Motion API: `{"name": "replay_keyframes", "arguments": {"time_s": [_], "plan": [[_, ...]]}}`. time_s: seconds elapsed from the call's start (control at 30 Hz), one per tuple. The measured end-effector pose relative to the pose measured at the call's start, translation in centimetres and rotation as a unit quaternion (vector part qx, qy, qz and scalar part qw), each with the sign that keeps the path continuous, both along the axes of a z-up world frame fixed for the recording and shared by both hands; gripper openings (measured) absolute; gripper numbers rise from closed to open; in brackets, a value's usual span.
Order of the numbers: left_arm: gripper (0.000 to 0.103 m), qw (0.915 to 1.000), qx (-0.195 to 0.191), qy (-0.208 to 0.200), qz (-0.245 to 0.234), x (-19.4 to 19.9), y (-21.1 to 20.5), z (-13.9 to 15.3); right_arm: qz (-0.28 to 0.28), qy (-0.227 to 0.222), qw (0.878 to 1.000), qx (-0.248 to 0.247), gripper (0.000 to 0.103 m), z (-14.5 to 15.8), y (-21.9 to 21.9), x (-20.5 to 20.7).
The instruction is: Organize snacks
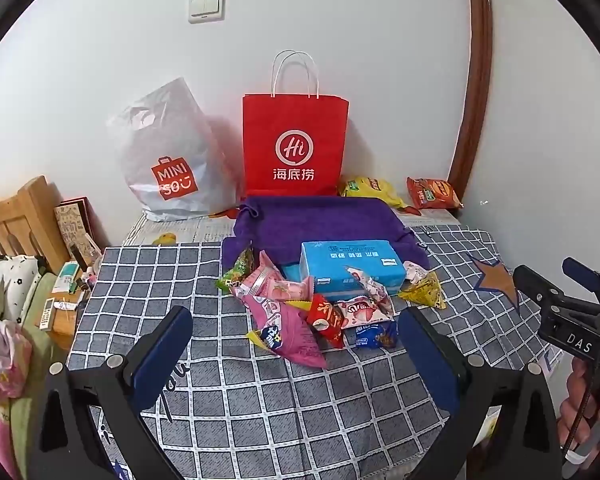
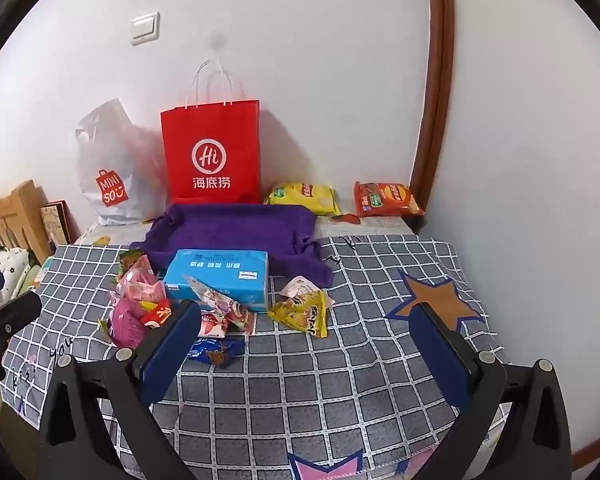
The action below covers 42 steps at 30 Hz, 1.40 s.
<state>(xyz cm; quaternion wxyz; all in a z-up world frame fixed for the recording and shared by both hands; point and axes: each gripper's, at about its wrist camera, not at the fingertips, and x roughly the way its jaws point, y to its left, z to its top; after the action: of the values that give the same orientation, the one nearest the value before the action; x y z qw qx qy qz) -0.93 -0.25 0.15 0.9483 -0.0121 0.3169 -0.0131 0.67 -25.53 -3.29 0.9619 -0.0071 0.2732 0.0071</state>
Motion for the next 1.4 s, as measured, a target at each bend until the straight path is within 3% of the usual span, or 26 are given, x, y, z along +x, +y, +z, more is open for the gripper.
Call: {"name": "replay_keyframes", "arguments": {"time_s": [1.4], "plan": [[0.103, 1.0, -0.001, -0.001, -0.003, -0.02, -0.14, 0.81, 0.002, -0.013, 1.0, 0.008, 0.103, 0.69, 0.15, -1.0]]}}
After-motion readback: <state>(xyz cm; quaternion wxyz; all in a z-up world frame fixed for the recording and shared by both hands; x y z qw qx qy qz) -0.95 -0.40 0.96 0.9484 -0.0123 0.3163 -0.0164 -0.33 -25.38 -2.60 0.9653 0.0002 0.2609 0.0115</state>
